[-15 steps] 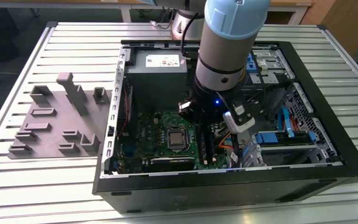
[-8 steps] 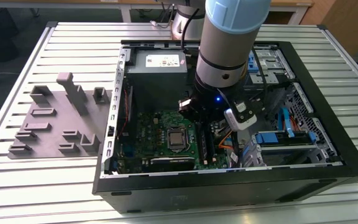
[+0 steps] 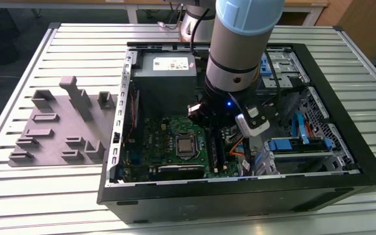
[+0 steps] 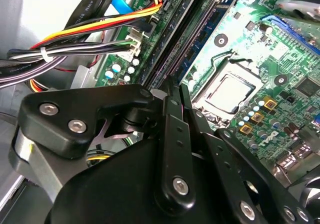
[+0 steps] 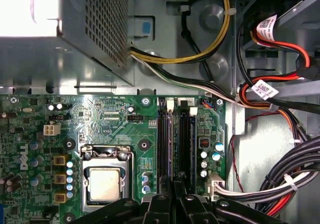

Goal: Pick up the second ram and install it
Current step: 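Insert the second ram into the second slot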

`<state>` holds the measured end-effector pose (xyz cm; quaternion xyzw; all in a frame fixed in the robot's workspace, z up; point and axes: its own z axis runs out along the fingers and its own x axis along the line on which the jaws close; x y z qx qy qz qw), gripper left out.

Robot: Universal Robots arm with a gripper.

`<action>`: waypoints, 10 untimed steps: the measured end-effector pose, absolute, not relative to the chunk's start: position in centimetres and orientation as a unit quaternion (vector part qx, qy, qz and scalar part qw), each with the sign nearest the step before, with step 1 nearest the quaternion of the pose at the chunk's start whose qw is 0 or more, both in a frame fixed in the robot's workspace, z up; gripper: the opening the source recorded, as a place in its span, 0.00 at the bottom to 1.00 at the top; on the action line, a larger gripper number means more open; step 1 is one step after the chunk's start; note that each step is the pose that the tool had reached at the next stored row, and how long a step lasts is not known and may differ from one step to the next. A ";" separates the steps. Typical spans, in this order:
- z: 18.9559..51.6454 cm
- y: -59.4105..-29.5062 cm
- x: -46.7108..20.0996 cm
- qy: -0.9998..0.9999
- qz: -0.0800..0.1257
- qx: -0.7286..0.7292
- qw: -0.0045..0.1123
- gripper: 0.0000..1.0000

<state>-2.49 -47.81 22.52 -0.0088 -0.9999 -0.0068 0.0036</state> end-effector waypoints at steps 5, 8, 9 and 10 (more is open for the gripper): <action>22.6 -47.8 -2.5 -1.000 -0.005 -0.014 0.003 0.13; 22.6 -47.8 -2.5 -1.000 -0.004 -0.018 0.003 0.13; 22.6 -47.8 -2.5 -1.000 -0.004 -0.019 0.003 0.13; 22.6 -47.8 -2.5 -1.000 -0.004 -0.019 0.003 0.13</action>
